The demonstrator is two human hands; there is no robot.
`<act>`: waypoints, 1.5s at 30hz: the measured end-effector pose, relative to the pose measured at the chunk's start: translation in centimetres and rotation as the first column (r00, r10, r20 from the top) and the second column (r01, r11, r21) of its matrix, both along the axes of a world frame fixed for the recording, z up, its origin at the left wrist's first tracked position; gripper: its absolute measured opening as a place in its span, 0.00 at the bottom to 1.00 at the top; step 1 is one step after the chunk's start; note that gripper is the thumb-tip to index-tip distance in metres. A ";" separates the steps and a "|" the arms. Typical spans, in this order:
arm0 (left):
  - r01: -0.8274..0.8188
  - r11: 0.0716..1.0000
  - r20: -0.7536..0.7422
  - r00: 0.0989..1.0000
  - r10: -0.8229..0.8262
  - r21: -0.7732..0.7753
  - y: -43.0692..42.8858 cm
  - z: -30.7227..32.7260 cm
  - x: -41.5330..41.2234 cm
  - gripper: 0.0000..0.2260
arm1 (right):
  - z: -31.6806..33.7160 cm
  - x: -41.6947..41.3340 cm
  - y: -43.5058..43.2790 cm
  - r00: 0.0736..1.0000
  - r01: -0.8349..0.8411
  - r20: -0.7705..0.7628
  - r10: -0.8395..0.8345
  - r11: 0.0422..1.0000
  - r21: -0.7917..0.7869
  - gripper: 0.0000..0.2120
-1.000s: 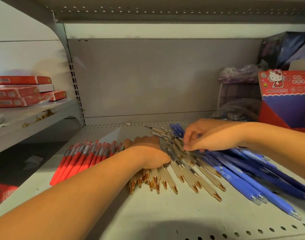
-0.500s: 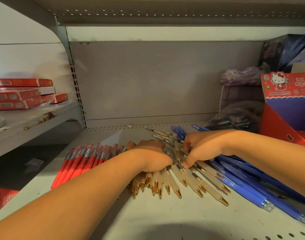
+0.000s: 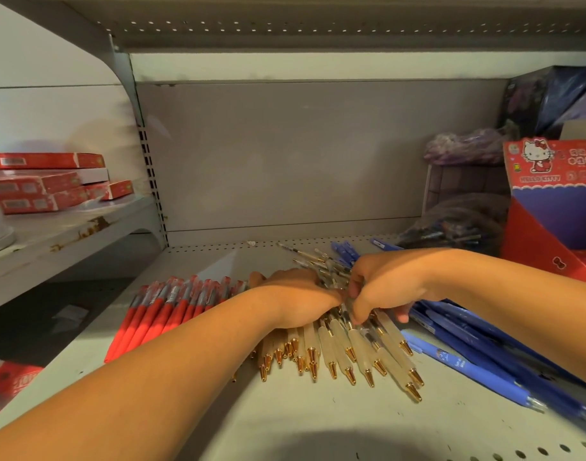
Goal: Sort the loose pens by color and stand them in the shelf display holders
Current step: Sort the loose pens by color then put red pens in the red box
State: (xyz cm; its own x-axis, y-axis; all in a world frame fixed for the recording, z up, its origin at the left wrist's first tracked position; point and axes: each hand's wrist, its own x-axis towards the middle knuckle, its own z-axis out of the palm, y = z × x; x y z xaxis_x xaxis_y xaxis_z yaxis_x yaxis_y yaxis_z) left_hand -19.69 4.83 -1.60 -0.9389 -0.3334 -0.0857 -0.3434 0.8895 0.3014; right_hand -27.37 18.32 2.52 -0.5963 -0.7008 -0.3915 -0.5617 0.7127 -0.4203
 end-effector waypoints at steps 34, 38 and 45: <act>-0.079 0.994 -0.162 0.983 0.091 0.080 0.5 1.9 1.5 0.10 | 0.1 4.4 2.8 0.991 -0.112 -0.088 0.096 0.973 -0.200 0.18; -0.072 0.995 -0.126 0.989 0.081 0.074 0.5 1.8 1.6 0.12 | 0.9 2.9 3.2 0.968 -0.045 0.231 0.095 0.976 -0.211 0.11; -0.080 0.997 -0.177 0.981 0.076 -0.016 1.6 1.4 0.8 0.16 | 2.0 0.0 3.5 0.991 0.057 0.131 -0.035 0.984 -0.170 0.09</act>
